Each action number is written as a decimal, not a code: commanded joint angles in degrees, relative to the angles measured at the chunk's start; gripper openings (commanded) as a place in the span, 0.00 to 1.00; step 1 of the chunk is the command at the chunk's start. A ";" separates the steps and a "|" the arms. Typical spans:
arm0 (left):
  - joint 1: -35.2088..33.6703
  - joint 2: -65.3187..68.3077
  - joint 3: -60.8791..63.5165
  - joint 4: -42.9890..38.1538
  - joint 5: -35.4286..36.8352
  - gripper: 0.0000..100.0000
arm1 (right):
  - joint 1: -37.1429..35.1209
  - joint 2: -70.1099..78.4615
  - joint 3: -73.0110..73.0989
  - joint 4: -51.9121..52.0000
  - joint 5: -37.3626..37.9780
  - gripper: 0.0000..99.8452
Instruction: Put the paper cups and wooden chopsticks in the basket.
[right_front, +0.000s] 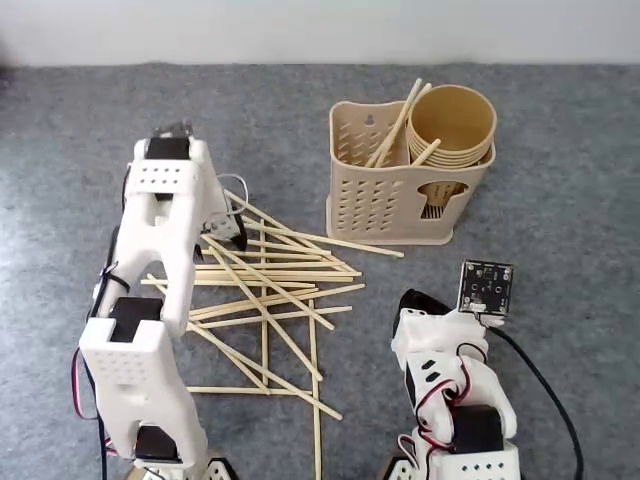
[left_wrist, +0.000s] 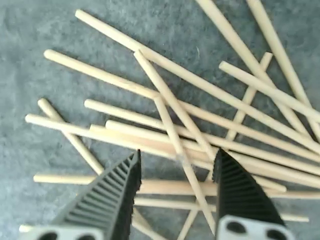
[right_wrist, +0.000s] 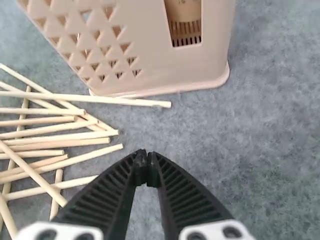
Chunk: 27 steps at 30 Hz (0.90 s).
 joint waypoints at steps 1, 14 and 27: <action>-0.09 -0.44 3.38 -5.54 -0.18 0.23 | -0.13 -0.31 -0.44 -1.27 -0.62 0.01; 0.18 6.86 6.37 -11.08 1.32 0.23 | -0.13 -0.31 -0.44 -1.27 -0.62 0.01; 4.13 2.99 5.32 -6.07 1.23 0.01 | -0.13 -0.31 -0.44 -1.36 -0.62 0.01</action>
